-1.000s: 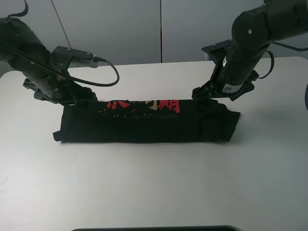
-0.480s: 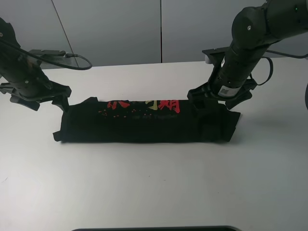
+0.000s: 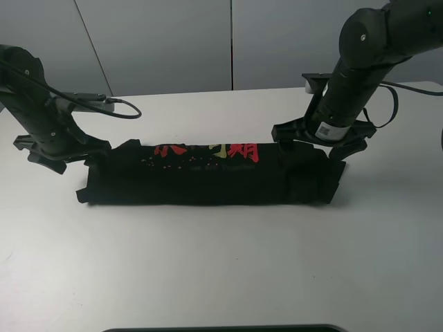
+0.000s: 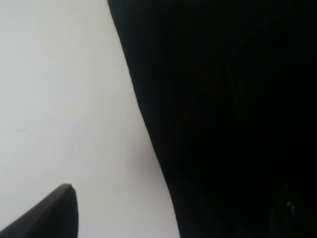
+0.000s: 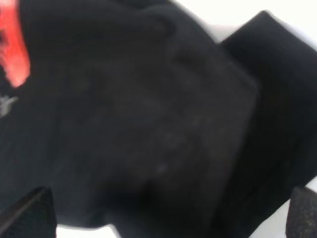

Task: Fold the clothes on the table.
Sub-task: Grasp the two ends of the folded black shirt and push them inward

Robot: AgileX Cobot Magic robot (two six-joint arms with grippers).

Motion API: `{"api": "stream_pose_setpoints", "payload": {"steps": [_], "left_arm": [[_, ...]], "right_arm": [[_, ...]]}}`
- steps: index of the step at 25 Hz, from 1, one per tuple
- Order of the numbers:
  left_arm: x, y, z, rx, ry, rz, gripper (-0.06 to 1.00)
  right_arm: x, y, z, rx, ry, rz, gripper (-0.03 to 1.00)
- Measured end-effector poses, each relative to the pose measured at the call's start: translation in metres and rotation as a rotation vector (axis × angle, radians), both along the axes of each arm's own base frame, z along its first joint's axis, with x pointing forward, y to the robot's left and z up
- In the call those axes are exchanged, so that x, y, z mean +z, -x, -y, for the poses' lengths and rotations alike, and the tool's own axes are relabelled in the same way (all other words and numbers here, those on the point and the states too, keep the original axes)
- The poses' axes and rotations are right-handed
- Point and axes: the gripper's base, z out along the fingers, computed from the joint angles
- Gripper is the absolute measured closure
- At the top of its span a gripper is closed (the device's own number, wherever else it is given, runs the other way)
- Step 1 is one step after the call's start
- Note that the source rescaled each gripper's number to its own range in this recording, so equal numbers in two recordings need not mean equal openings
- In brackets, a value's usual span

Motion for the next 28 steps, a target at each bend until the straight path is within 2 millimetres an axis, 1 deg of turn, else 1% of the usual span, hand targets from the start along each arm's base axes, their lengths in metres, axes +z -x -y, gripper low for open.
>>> {"api": "stream_pose_setpoints", "payload": {"steps": [3, 8, 13, 19, 23, 28], "left_arm": [[0.000, -0.001, 0.000, 0.000, 0.002, 0.006, -0.06], [0.000, -0.001, 0.000, -0.002, 0.003, 0.008, -0.06], [0.001, -0.001, 0.000, -0.004, 0.004, 0.011, -0.06], [0.001, -0.001, 0.001, -0.006, 0.004, 0.013, -0.06], [0.001, -0.001, 0.001, -0.015, 0.003, 0.013, -0.06], [0.001, -0.001, 0.001, -0.021, 0.002, 0.013, -0.06]], "right_arm": [[-0.006, -0.004, 0.006, -0.021, 0.021, 0.001, -0.03], [-0.019, -0.007, 0.011, -0.043, 0.083, -0.006, -0.03], [-0.028, -0.010, 0.010, -0.077, 0.088, -0.007, -0.03], [-0.044, -0.010, 0.010, -0.098, 0.099, -0.040, -0.03], [-0.049, -0.011, 0.010, -0.104, 0.101, -0.047, -0.03], [-0.051, -0.012, 0.009, -0.105, 0.100, -0.046, -0.03]]}}
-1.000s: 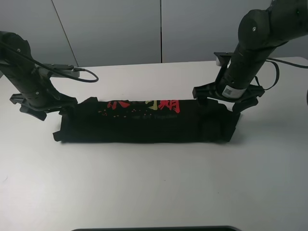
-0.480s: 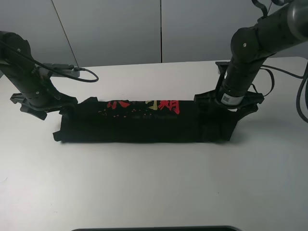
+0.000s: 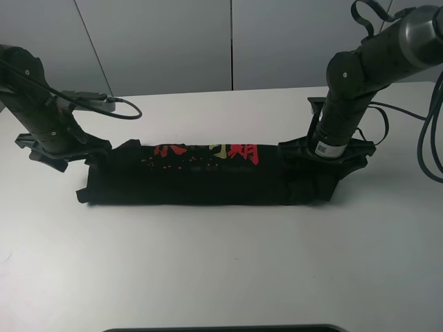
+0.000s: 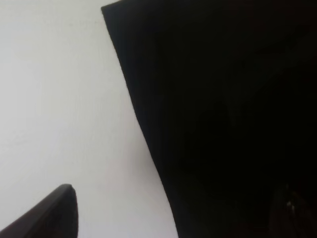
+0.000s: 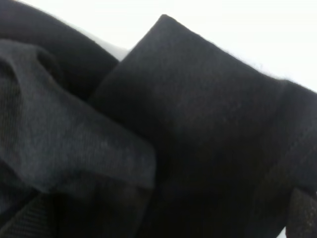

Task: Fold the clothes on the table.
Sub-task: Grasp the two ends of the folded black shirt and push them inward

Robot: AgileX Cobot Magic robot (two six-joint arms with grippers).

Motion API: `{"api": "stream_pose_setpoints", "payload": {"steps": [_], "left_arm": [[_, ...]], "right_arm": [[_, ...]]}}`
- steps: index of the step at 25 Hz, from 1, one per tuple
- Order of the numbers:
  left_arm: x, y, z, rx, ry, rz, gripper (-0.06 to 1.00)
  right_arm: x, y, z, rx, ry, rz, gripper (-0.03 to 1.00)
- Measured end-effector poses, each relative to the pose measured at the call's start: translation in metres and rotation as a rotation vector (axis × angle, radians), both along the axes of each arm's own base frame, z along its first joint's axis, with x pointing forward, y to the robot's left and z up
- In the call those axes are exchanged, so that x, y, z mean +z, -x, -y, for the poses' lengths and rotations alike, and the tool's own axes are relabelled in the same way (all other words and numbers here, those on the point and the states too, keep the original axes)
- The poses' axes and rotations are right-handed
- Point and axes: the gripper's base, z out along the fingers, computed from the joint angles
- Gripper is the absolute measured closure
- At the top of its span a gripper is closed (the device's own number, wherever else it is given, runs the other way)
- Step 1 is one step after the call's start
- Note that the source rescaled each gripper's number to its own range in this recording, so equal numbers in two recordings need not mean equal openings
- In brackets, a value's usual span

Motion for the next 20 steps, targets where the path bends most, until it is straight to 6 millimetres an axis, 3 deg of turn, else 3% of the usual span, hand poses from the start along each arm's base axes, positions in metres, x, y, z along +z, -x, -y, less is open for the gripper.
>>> {"api": "stream_pose_setpoints", "payload": {"steps": [9, 11, 17, 20], "left_arm": [[0.000, 0.000, 0.000, -0.004, -0.001, 0.000, -0.06], [0.000, 0.000, 0.000, -0.004, -0.001, 0.000, -0.06], [0.000, 0.000, 0.000, -0.004, -0.001, 0.000, -0.06], [0.000, 0.000, 0.000, -0.004, -0.001, 0.000, -0.06]], "right_arm": [[-0.007, -0.002, 0.001, -0.015, 0.002, -0.021, -0.02], [-0.009, -0.001, 0.000, -0.026, -0.004, -0.030, 0.09], [-0.011, -0.004, -0.007, -0.048, -0.040, -0.014, 0.64], [-0.011, -0.004, -0.009, -0.047, -0.047, -0.003, 0.83]]}}
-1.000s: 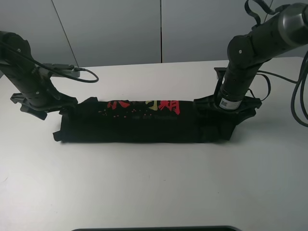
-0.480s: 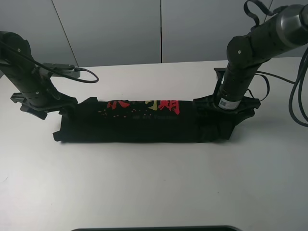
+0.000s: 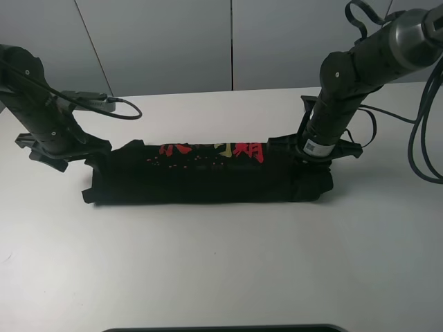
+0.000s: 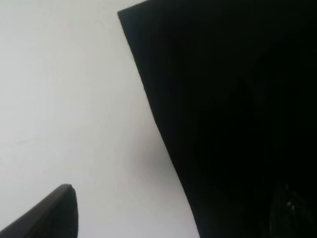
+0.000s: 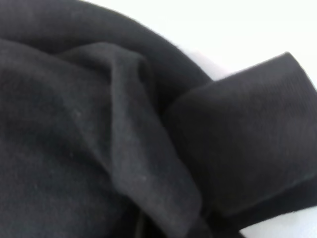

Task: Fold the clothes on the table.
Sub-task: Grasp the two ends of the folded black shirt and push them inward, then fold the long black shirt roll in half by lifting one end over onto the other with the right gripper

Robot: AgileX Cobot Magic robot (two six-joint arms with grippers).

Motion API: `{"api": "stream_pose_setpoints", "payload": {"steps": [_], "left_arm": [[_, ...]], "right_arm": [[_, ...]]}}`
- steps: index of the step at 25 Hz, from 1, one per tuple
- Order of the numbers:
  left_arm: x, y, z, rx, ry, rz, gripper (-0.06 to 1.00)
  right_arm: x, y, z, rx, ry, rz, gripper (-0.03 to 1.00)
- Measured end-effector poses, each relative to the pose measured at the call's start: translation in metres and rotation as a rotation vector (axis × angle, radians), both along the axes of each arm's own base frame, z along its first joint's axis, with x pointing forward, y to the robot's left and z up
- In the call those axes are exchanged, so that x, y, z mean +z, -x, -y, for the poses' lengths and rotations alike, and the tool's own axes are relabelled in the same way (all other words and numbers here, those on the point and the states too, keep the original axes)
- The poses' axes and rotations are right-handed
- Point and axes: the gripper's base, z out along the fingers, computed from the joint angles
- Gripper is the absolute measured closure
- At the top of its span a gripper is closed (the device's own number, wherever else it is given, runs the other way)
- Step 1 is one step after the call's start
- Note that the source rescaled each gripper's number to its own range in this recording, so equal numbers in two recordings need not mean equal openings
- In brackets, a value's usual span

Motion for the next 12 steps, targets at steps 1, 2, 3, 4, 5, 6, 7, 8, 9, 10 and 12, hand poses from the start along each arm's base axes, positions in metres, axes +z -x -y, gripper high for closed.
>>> {"api": "stream_pose_setpoints", "payload": {"steps": [1, 2, 3, 4, 5, 6, 7, 8, 9, 10, 12], "left_arm": [[0.0000, 0.0000, 0.0000, 0.000, 0.000, 0.000, -0.06], [0.0000, 0.0000, 0.0000, 0.000, 0.000, 0.000, -0.06], [0.0000, 0.0000, 0.0000, 0.000, 0.000, 0.000, -0.06], [0.0000, 0.0000, 0.0000, 0.000, 0.000, 0.000, -0.06], [0.0000, 0.0000, 0.0000, 0.000, 0.000, 0.000, -0.06], [0.0000, 0.0000, 0.0000, -0.002, 0.000, 0.000, -0.06], [0.0000, 0.0000, 0.0000, -0.002, 0.000, 0.000, -0.06], [0.0000, 0.0000, 0.0000, -0.002, 0.000, 0.000, -0.06], [0.0000, 0.0000, 0.0000, -0.002, 0.000, 0.000, -0.06], [0.0000, 0.0000, 0.0000, -0.002, 0.000, 0.000, -0.06], [0.0000, 0.0000, 0.0000, -0.002, 0.000, 0.000, -0.06]], "right_arm": [[0.0000, -0.0003, 0.0001, 0.003, 0.002, 0.003, 0.83], [0.0000, -0.0001, -0.0003, 0.006, 0.003, 0.004, 0.83], [0.0000, -0.0003, -0.0002, 0.008, 0.004, 0.005, 0.83], [0.0000, -0.0003, -0.0001, 0.017, 0.005, 0.006, 0.83], [0.0000, -0.0003, 0.0000, 0.026, 0.007, 0.007, 0.83], [0.0000, -0.0003, 0.0002, 0.034, 0.010, 0.006, 0.83], [0.0000, -0.0003, 0.0008, 0.043, 0.017, 0.006, 0.83], [0.0000, -0.0004, 0.0018, 0.058, 0.029, 0.009, 0.83], [0.0015, -0.0009, 0.0029, 0.076, 0.042, 0.016, 0.83], [0.0030, -0.0013, 0.0044, 0.097, 0.059, 0.022, 0.83], [0.0075, -0.0016, 0.0080, 0.140, 0.099, 0.030, 0.83]]}}
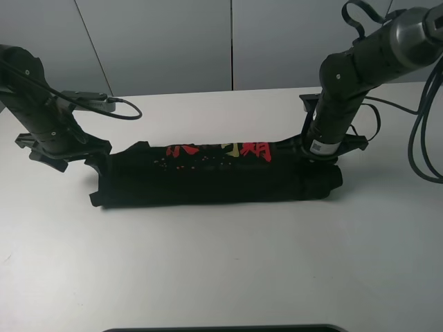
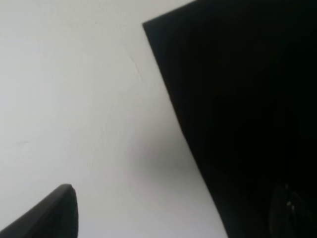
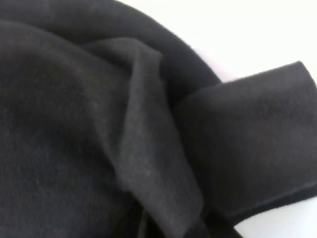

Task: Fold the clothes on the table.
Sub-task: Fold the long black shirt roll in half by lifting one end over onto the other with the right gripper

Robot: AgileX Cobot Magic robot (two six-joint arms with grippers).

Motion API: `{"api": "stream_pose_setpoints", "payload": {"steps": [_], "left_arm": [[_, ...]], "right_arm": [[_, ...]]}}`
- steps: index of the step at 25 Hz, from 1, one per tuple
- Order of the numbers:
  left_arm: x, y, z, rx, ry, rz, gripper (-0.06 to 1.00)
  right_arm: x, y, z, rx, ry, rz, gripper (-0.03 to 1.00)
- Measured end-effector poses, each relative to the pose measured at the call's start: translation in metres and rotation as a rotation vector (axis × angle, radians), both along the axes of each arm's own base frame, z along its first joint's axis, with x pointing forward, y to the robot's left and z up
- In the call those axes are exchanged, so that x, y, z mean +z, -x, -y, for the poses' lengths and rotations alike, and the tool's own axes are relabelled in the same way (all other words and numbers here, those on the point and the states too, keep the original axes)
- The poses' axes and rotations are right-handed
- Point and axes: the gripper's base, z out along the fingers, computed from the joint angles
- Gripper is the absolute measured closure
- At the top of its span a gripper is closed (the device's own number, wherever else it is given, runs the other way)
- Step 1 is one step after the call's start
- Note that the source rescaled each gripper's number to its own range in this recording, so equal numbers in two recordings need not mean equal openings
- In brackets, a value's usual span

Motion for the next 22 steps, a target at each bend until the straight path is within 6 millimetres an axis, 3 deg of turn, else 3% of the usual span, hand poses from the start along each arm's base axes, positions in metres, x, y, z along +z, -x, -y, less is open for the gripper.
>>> {"api": "stream_pose_setpoints", "payload": {"steps": [7, 11, 17, 22], "left_arm": [[0.000, 0.000, 0.000, -0.002, 0.000, 0.000, -0.06], [0.000, 0.000, 0.000, -0.004, -0.001, 0.000, -0.06], [0.000, 0.000, 0.000, -0.007, -0.002, -0.002, -0.06], [0.000, 0.000, 0.000, -0.007, -0.002, -0.002, -0.06]], "right_arm": [[0.015, 0.004, 0.035, 0.036, 0.162, -0.061, 0.83], [0.035, 0.003, 0.056, 0.004, 0.200, -0.044, 0.83], [0.081, 0.009, 0.065, -0.003, 0.230, 0.031, 0.83], [0.126, 0.012, 0.059, 0.005, 0.141, 0.081, 0.83]]}}
